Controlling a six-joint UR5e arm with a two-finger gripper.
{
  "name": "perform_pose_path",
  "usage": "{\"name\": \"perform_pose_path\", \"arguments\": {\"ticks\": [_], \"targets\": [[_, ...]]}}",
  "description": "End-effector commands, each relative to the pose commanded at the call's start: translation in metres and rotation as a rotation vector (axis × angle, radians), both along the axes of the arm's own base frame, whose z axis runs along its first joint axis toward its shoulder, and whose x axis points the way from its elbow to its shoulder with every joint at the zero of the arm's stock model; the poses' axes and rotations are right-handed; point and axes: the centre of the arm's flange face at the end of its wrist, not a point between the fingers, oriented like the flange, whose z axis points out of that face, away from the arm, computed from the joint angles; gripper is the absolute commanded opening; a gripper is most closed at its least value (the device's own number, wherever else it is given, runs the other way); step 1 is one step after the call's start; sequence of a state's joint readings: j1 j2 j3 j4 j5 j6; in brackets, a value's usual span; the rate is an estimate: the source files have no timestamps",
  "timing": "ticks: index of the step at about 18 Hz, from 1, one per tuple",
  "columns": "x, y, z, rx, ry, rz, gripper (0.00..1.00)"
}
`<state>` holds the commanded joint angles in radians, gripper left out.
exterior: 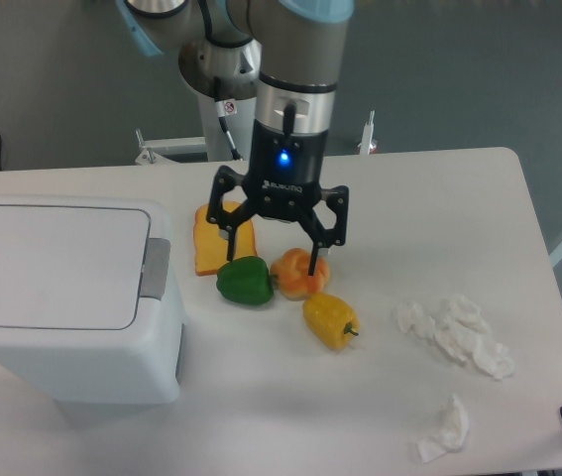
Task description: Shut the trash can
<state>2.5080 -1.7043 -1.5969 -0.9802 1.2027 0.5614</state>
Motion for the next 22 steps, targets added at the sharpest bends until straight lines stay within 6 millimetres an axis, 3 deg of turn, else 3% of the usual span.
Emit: {"name": "perform_pose_path", "arguments": {"ticks": [11, 14, 22], "targets": [[-0.019, -0.015, -0.008, 0.006, -0.02, 0.039, 1.0], [-0.038, -0.027, 0.0, 0.021, 0.005, 0.043, 1.0], [-0.087, -0.075, -0.003, -0.024, 0.144, -0.081, 1.0]]}}
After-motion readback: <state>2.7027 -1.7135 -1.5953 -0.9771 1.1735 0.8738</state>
